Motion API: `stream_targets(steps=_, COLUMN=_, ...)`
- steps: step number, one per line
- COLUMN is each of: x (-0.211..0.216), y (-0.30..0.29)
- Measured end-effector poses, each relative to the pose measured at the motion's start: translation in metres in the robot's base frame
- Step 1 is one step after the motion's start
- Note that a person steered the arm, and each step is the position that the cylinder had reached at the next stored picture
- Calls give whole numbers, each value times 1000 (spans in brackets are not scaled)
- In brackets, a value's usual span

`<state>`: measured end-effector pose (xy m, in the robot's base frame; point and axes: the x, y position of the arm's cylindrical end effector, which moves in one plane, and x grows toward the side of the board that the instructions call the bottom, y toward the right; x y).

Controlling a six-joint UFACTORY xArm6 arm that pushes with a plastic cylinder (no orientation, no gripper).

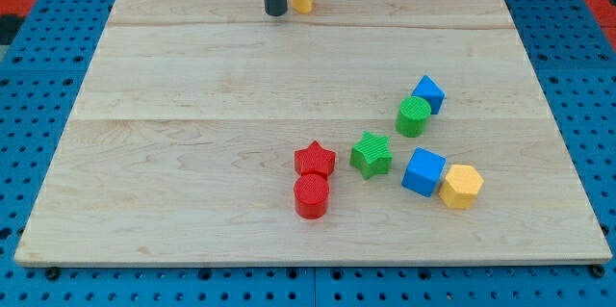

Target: Push the triangle and the green circle slightly to left

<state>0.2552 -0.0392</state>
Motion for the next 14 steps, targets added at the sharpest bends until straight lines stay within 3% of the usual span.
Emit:
stream_targets(steps=2, x=23, y=168)
stream_targets(steps=3, x=57, y=259)
stream_targets(steps=4, x=123, y=311)
stream_targets(steps=5, x=203, y=316)
stream_targets(steps=6, x=218, y=279)
stream_targets(steps=8, x=149, y=191)
stream_targets(steps=9, x=133, y=145)
stream_targets(steps=12, x=164, y=226)
stream_targets(steps=13, x=188, y=221)
stream_targets(steps=14, x=190, y=165)
